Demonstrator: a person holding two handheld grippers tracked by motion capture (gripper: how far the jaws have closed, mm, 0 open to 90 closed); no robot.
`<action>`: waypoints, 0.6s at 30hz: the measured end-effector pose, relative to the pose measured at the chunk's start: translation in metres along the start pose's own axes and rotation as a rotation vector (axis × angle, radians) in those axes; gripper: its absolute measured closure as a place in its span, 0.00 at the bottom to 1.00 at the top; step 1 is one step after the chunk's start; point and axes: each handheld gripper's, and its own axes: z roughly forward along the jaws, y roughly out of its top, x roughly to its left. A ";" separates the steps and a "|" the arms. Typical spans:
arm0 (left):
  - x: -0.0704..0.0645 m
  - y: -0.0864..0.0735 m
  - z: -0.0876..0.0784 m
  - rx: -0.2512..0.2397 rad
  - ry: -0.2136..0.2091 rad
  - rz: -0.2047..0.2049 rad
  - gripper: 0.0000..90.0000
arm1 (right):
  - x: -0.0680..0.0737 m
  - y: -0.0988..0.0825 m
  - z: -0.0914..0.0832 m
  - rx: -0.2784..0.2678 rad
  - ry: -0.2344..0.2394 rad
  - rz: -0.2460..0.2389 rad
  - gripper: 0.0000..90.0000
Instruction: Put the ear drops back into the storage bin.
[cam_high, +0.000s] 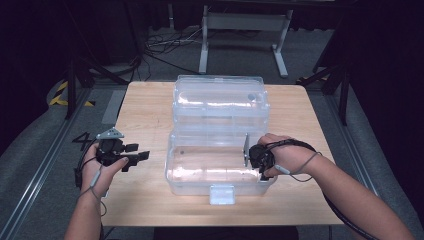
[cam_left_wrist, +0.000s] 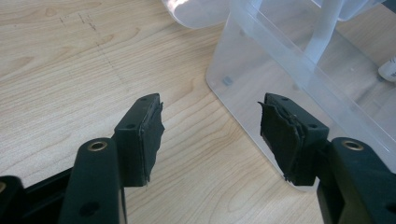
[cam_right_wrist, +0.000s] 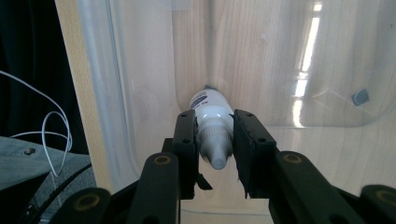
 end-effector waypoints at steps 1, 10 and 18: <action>0.000 0.000 0.000 0.000 0.000 0.000 0.44 | 0.000 0.000 0.000 0.001 0.001 0.001 0.79; 0.000 0.000 0.001 0.009 -0.004 0.003 0.44 | 0.002 -0.002 -0.002 -0.009 0.005 0.020 0.76; 0.001 0.000 0.000 -0.001 -0.001 0.000 0.44 | 0.007 -0.006 -0.021 -0.063 -0.010 0.026 0.72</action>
